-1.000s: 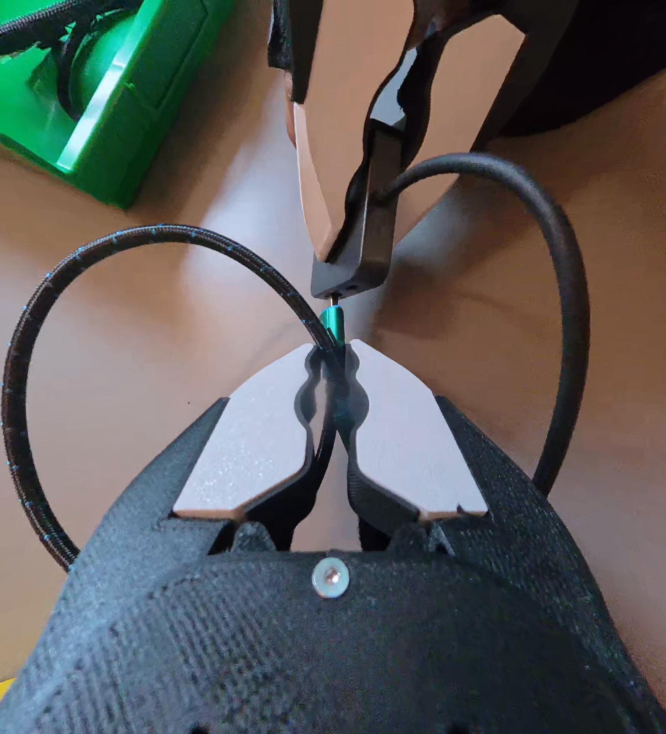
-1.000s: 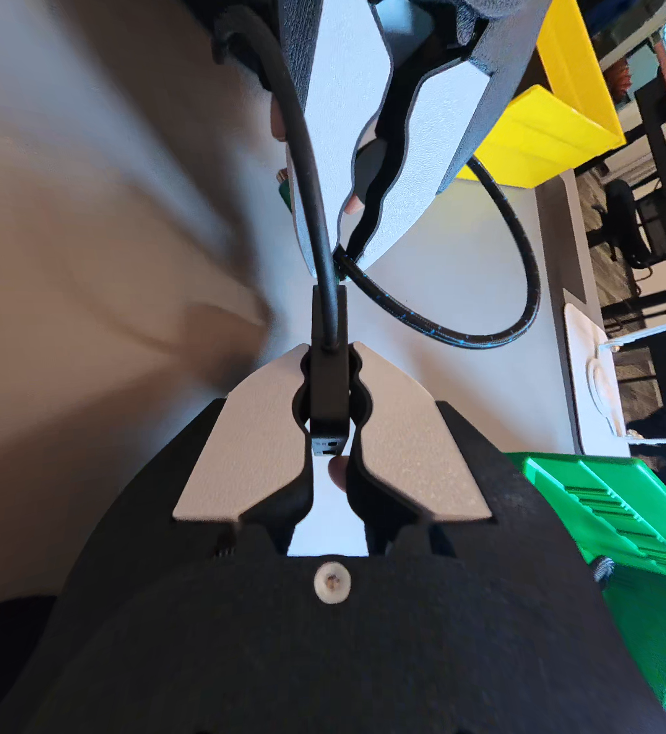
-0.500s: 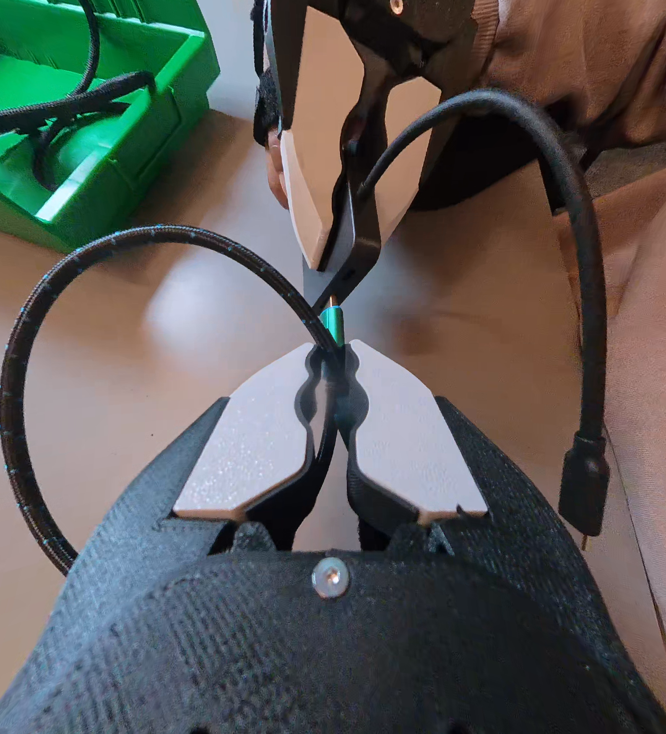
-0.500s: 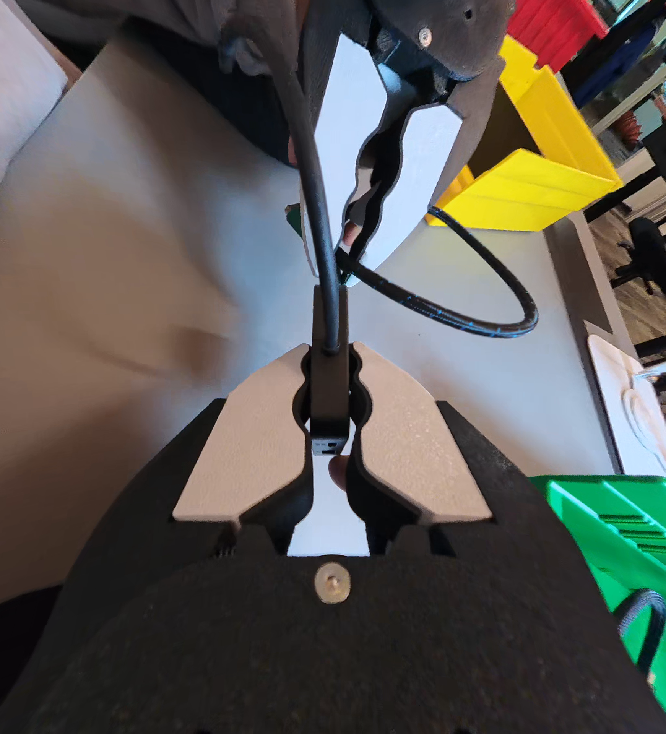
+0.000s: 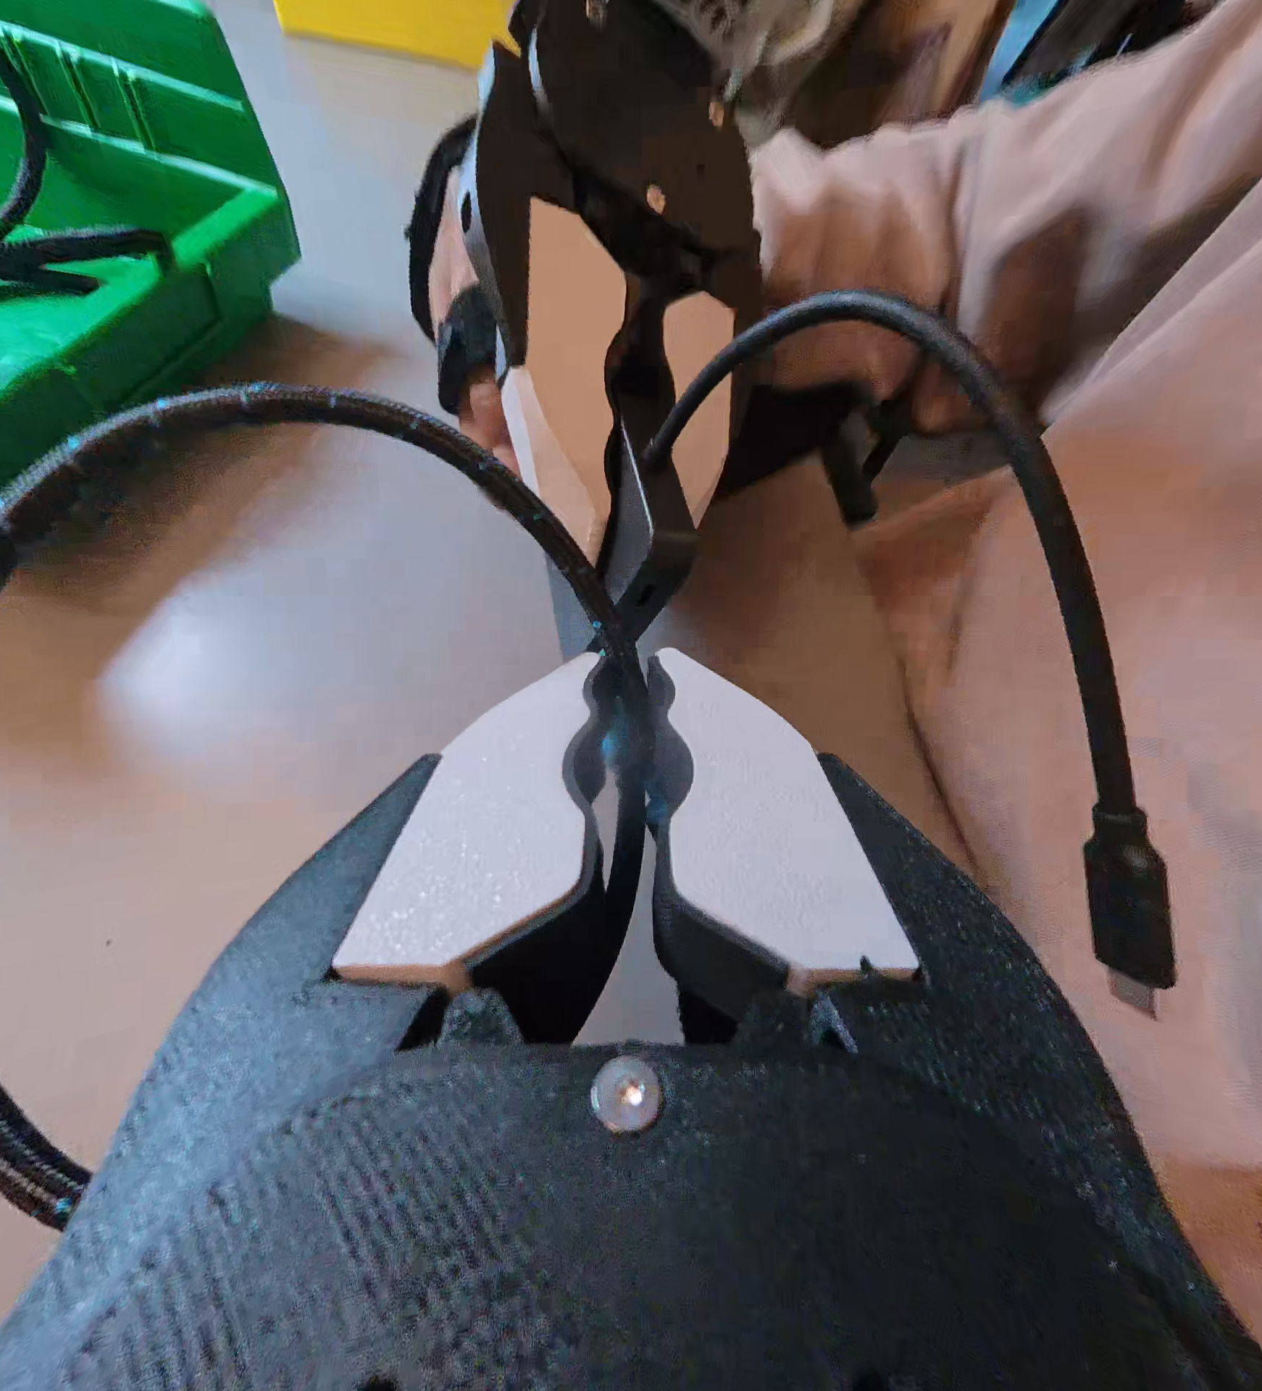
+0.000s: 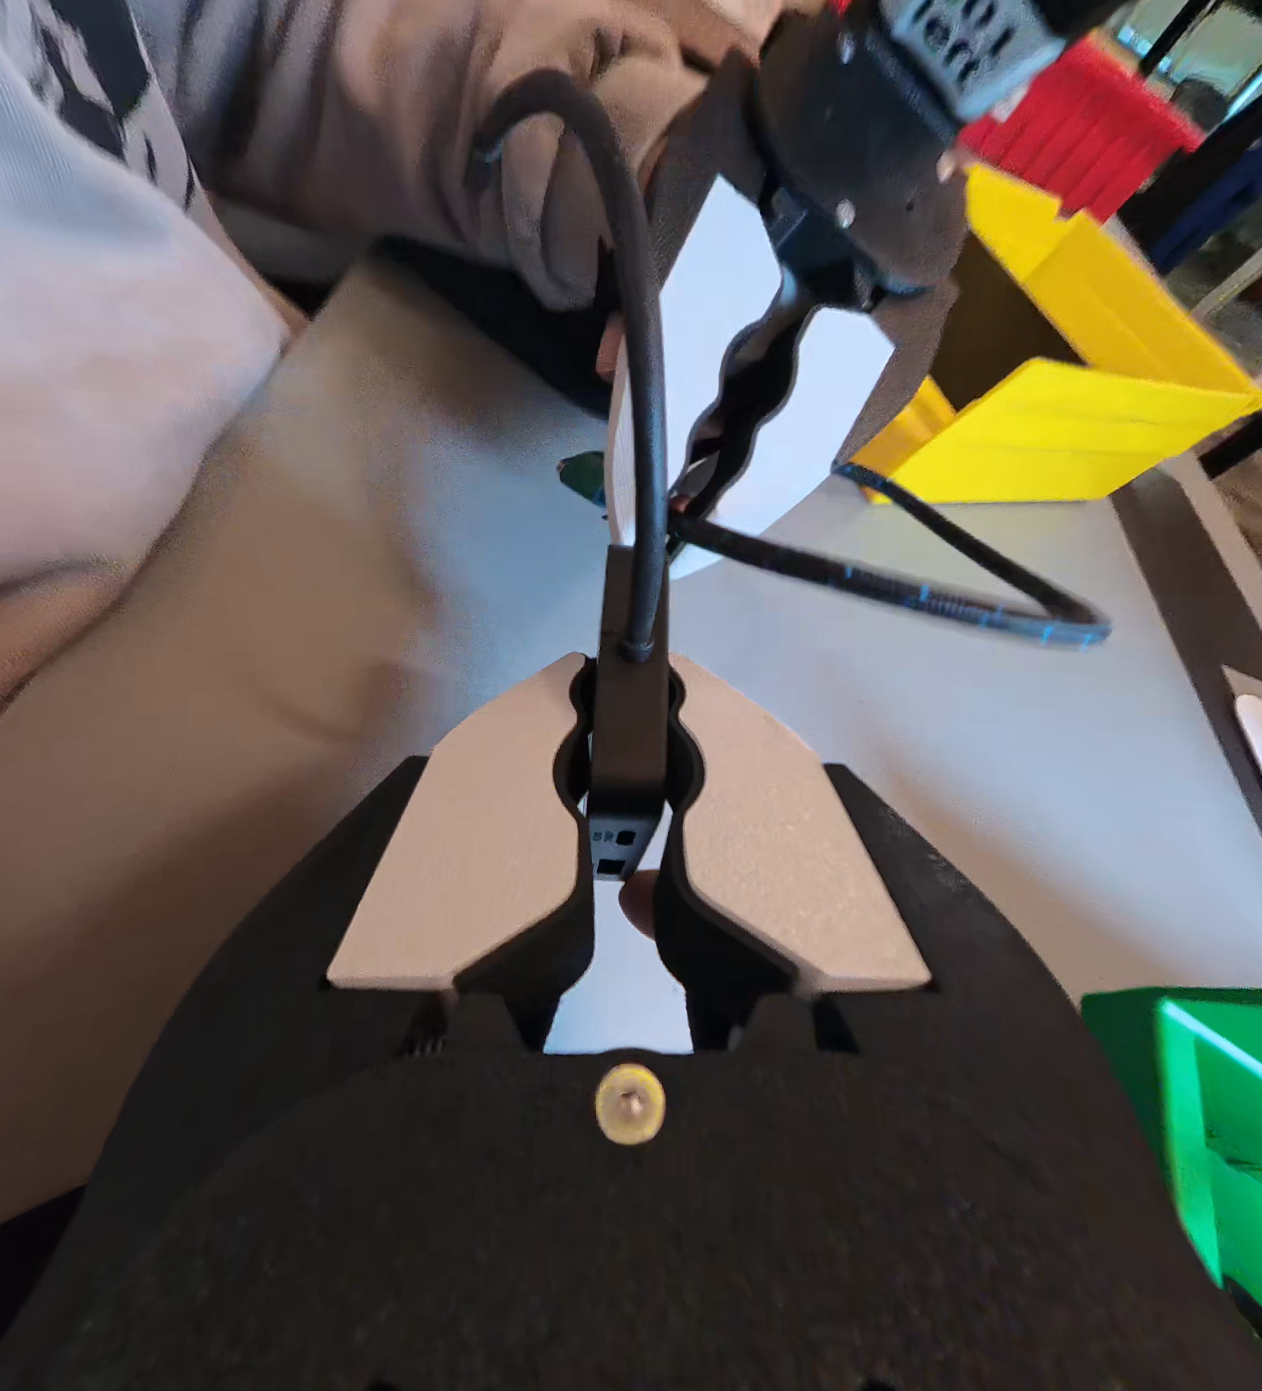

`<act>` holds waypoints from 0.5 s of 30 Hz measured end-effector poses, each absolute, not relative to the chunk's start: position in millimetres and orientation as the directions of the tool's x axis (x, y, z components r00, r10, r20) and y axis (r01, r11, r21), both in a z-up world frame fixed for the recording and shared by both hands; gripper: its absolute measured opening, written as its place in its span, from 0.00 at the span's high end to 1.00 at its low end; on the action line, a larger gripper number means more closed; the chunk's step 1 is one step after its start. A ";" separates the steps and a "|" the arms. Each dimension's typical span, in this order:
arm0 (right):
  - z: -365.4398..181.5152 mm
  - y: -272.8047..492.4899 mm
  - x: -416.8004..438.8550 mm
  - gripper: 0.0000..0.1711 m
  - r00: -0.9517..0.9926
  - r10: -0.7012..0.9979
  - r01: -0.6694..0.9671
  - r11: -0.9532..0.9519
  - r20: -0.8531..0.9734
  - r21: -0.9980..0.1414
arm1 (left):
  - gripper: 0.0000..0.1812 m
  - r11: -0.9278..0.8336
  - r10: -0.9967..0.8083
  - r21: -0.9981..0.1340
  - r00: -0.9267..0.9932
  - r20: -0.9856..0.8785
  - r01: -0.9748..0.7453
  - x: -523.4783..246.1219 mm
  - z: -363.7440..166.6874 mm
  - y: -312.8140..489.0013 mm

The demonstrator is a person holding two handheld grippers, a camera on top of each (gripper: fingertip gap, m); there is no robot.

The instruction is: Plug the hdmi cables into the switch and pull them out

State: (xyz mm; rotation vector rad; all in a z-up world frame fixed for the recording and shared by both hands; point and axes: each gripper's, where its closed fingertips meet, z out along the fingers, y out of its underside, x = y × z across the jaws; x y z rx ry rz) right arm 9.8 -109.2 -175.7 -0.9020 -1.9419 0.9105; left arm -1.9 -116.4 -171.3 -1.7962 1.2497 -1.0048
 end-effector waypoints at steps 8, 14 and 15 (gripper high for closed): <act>-156.3 -108.7 7.4 0.93 -0.399 0.842 0.224 0.475 0.364 -0.851 | 0.95 -0.206 -0.958 -0.902 0.265 0.107 -0.380 -5.4 -156.5 -113.4; -165.9 -100.2 4.3 0.92 -0.366 0.840 0.262 0.506 0.400 -0.822 | 0.86 -0.129 -0.930 -0.799 0.351 -0.108 -0.587 -16.9 -184.8 -105.1; -166.6 -100.4 3.9 0.92 -0.365 0.840 0.263 0.507 0.402 -0.821 | 0.87 -0.113 -0.924 -0.797 0.357 -0.135 -0.593 -17.6 -185.2 -102.9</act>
